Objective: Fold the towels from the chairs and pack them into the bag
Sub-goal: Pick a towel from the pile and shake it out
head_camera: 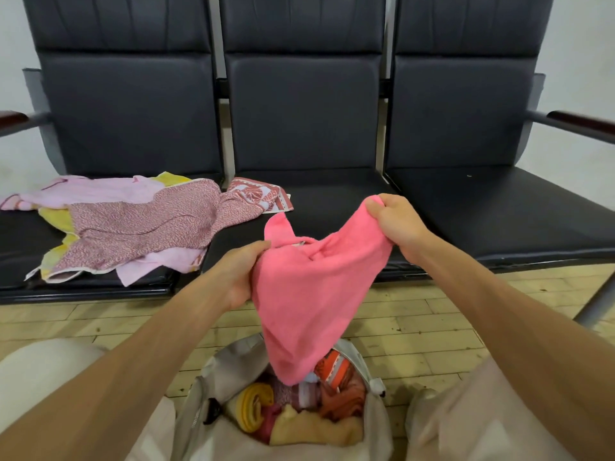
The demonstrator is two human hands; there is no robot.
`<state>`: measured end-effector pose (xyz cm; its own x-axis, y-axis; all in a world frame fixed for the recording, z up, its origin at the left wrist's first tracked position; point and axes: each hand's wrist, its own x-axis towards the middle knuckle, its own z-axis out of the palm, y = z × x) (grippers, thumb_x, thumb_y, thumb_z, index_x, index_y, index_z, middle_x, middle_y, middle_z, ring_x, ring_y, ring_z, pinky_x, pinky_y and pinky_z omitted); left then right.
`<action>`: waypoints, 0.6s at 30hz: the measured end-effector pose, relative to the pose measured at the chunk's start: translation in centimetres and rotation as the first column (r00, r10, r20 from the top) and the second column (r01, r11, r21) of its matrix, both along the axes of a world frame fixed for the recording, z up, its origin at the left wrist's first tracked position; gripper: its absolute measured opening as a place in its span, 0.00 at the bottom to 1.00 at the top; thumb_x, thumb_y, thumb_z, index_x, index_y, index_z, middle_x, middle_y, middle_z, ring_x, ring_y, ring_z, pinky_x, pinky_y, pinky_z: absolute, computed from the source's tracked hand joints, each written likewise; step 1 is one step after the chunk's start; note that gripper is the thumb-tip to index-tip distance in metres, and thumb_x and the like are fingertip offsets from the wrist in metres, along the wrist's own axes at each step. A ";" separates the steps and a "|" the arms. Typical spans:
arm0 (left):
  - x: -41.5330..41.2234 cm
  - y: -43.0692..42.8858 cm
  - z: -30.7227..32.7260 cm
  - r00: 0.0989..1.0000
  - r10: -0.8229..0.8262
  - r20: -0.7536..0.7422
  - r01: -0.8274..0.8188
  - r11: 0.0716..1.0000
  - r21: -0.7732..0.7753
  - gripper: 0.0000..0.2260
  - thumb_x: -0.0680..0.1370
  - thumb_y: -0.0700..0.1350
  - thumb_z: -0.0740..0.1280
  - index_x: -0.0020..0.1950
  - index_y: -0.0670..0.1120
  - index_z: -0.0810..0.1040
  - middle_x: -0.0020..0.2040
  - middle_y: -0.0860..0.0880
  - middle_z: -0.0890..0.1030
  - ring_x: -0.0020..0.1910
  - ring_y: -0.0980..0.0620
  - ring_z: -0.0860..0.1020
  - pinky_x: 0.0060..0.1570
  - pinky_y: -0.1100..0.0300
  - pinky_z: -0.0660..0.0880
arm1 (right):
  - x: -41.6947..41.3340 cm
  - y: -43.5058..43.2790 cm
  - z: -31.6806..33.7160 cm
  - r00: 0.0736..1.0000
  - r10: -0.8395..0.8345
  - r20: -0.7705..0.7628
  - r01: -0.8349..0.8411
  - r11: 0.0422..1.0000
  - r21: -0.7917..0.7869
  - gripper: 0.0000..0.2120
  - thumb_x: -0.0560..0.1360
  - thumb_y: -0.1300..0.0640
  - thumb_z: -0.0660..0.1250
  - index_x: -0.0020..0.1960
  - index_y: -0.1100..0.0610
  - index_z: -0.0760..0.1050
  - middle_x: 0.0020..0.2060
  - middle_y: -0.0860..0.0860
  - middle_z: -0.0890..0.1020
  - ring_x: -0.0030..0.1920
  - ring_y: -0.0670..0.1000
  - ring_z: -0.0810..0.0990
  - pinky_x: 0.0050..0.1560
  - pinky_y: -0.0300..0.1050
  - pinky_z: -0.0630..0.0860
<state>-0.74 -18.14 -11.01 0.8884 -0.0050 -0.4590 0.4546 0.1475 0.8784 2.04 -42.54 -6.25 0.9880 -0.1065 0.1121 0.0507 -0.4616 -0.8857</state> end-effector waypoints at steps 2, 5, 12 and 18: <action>-0.1 -0.6 -0.9 0.999 0.040 -0.026 -0.041 0.998 -0.053 0.07 0.78 0.48 0.65 0.48 0.45 0.80 0.43 0.47 0.82 0.40 0.50 0.77 0.37 0.59 0.72 | 0.1 0.2 -0.1 1.000 -0.003 0.021 0.002 0.999 0.039 0.13 0.82 0.57 0.55 0.54 0.62 0.77 0.54 0.59 0.80 0.57 0.58 0.78 0.61 0.58 0.75; -0.4 -1.6 -1.7 0.993 -0.044 -0.113 0.029 0.990 -0.135 0.11 0.79 0.45 0.62 0.38 0.46 0.74 0.31 0.50 0.73 0.32 0.53 0.70 0.34 0.61 0.67 | 0.1 0.7 0.2 0.996 0.014 0.085 -0.021 0.996 0.085 0.11 0.83 0.57 0.55 0.54 0.58 0.76 0.55 0.56 0.80 0.57 0.56 0.78 0.62 0.56 0.75; -1.3 -2.6 -2.1 0.918 -0.328 -0.222 0.316 0.945 -0.090 0.17 0.73 0.47 0.69 0.59 0.42 0.78 0.55 0.42 0.82 0.53 0.44 0.80 0.48 0.53 0.76 | 0.3 0.7 0.2 0.982 -0.016 0.187 0.021 1.000 -0.023 0.11 0.83 0.58 0.56 0.54 0.60 0.76 0.49 0.51 0.79 0.50 0.49 0.76 0.54 0.46 0.74; -1.3 -1.3 -1.4 0.924 -0.346 -0.164 0.340 0.938 -0.065 0.16 0.68 0.49 0.73 0.54 0.47 0.82 0.48 0.43 0.84 0.49 0.44 0.79 0.46 0.52 0.75 | 0.2 -1.4 -0.5 0.967 -0.081 0.243 0.145 0.954 -0.261 0.11 0.84 0.58 0.53 0.51 0.60 0.72 0.43 0.51 0.76 0.46 0.50 0.74 0.47 0.47 0.72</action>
